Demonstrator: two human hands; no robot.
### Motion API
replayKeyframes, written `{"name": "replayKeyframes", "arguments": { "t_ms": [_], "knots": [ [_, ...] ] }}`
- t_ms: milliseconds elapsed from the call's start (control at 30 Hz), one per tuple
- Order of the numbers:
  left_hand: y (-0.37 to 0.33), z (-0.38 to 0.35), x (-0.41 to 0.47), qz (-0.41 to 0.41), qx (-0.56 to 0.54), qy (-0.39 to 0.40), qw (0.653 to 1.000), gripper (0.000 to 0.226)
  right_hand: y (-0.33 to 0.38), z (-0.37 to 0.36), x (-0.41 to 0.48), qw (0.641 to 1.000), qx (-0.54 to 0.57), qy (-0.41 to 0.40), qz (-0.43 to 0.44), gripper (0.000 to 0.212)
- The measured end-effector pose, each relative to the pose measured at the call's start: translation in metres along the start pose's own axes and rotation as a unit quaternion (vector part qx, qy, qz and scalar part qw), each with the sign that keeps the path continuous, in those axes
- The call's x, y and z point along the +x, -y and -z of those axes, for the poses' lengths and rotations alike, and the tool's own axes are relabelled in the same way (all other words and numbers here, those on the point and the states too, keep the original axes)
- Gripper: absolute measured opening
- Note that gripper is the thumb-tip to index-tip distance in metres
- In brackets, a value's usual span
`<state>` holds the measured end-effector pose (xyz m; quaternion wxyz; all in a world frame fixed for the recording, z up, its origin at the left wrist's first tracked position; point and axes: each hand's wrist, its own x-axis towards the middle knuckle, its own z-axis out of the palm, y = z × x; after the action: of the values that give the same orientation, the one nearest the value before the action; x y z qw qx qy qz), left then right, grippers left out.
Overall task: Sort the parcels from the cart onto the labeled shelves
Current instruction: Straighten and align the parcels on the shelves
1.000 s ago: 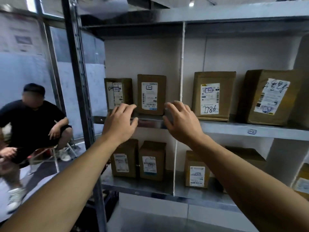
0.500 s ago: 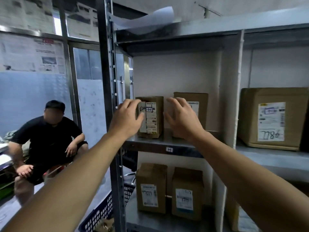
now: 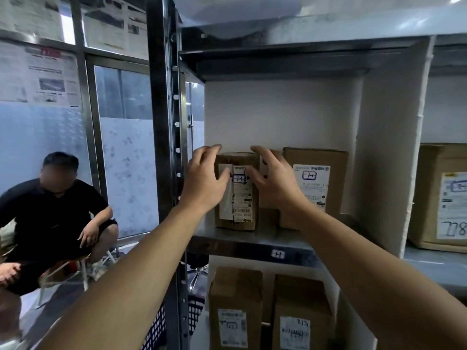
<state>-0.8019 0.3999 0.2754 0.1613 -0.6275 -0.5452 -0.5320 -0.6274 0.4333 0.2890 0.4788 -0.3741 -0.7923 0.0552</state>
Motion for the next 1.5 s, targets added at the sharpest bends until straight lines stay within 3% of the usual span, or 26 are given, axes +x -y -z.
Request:
{"name": "replayKeyframes", "arguments": {
  "t_ms": [267,667,833,933,1033,1233,1500],
  "knots": [
    [0.012,-0.012,0.011,-0.01,-0.02,0.019,1.0,0.043,-0.014,-0.017,0.01,0.999,0.042,-0.004,0.009,0.043],
    [0.018,-0.015,0.011,-0.016,-0.02,0.011,1.0,0.046,-0.012,-0.018,0.011,0.999,0.034,0.006,0.013,0.05],
    [0.008,-0.007,0.009,-0.06,-0.02,-0.033,0.997,0.049,-0.004,0.009,-0.007,0.995,-0.063,-0.035,0.066,0.056],
    [-0.008,-0.007,0.008,-0.116,0.005,-0.042,0.992,0.051,-0.012,0.039,-0.022,0.975,-0.154,-0.089,0.134,0.056],
    [-0.03,-0.017,0.01,-0.171,0.027,-0.028,0.985,0.052,-0.032,0.067,-0.029,0.951,-0.24,-0.134,0.14,0.053],
    [-0.076,-0.054,0.013,-0.212,0.037,0.012,0.976,0.053,-0.063,0.107,-0.04,0.943,-0.317,-0.083,0.063,0.06],
    [-0.107,-0.086,0.03,-0.191,0.092,0.09,0.973,0.06,-0.08,0.123,-0.029,0.947,-0.315,-0.039,0.05,0.057]
  ]
}}
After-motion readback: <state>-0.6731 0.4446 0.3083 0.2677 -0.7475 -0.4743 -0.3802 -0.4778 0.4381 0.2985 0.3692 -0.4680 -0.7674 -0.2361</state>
